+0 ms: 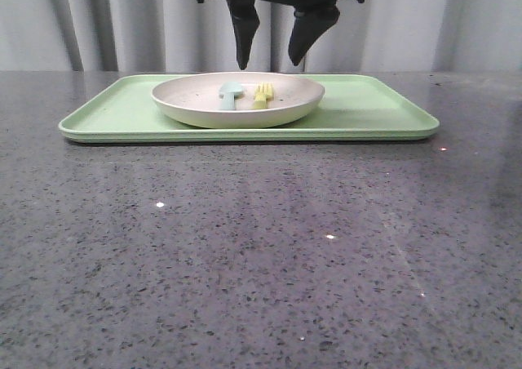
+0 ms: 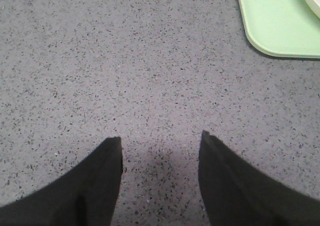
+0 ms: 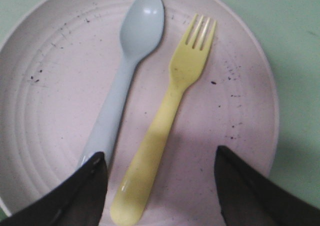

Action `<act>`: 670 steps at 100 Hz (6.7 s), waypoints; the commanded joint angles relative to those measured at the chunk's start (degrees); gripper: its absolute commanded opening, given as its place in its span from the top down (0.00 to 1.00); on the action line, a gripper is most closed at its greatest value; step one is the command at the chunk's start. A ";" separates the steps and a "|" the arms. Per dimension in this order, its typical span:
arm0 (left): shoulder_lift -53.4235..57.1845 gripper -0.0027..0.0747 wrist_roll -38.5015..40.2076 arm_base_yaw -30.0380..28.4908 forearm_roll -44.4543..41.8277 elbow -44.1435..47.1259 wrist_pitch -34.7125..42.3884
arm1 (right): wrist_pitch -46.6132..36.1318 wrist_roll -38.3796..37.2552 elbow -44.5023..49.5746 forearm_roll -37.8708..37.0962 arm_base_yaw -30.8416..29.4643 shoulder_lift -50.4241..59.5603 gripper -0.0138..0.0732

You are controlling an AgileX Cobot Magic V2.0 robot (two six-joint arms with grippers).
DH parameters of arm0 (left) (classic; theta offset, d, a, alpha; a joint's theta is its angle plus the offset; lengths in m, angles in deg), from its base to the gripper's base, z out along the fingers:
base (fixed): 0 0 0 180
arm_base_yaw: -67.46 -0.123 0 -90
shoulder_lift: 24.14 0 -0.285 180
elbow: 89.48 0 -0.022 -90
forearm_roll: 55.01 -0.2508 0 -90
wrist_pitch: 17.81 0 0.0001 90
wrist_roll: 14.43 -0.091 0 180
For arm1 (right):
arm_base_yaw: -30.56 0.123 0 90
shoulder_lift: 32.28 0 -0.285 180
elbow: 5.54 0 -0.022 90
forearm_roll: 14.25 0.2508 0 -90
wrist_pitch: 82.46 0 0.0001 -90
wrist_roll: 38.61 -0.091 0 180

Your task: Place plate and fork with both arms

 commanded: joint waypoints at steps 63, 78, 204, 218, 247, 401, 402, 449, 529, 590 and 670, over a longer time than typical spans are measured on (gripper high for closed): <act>0.02 0.52 0.53 0.00 0.49 -1.51 2.95 | -3.75 -1.52 -2.39 -1.97 -0.04 -0.13 0.31; 0.02 0.52 0.53 0.00 0.49 -1.51 2.95 | -4.26 -2.36 -2.39 -1.97 -0.04 -0.13 0.31; 0.02 0.52 0.53 0.00 0.49 -1.51 2.95 | -1.28 -2.48 -2.39 -1.91 -0.04 -3.34 0.84; 0.02 0.52 0.53 0.00 0.49 -1.51 2.95 | -1.14 -2.48 -2.39 -1.91 -0.04 -3.34 0.92; 0.02 0.52 0.53 0.00 0.49 -1.51 2.95 | 0.73 -2.48 -3.31 -1.91 -0.04 -3.16 0.92; 0.02 0.52 0.53 0.00 0.37 -1.51 2.95 | 6.29 0.79 -2.10 -2.36 -11.39 2.59 0.92; 0.02 0.52 0.53 0.00 0.37 -1.51 2.95 | 6.19 0.79 -1.95 -2.36 -11.39 2.59 0.92; 0.02 0.52 0.53 0.00 0.37 -1.51 3.05 | 2.51 0.79 3.97 -0.97 -11.39 2.59 0.92; 0.02 0.52 0.53 0.00 0.35 -1.51 3.05 | 2.85 0.79 4.02 -1.36 -11.39 3.02 0.50; 0.02 0.52 0.53 0.00 0.35 -1.51 3.16 | 5.79 0.79 5.05 -13.67 -11.39 18.39 0.50; 0.02 0.52 0.53 0.00 0.35 -1.51 3.33 | -4.26 -0.97 52.04 -17.12 -12.94 62.49 0.50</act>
